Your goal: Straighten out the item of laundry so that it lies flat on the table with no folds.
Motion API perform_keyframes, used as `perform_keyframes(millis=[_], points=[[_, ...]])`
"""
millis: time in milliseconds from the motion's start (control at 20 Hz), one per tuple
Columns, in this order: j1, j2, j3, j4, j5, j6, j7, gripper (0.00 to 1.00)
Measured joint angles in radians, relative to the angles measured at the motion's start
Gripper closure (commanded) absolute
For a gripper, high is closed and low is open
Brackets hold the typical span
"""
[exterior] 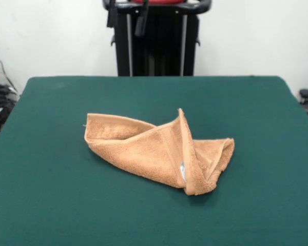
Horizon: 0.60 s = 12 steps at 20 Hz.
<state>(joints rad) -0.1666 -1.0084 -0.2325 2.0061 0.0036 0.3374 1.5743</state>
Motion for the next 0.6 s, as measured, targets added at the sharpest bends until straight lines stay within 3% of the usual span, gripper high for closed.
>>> perform_keyframes(millis=[600], points=[[0.001,0.088,-0.034,-0.047,0.064,-0.033,0.0,0.0]])
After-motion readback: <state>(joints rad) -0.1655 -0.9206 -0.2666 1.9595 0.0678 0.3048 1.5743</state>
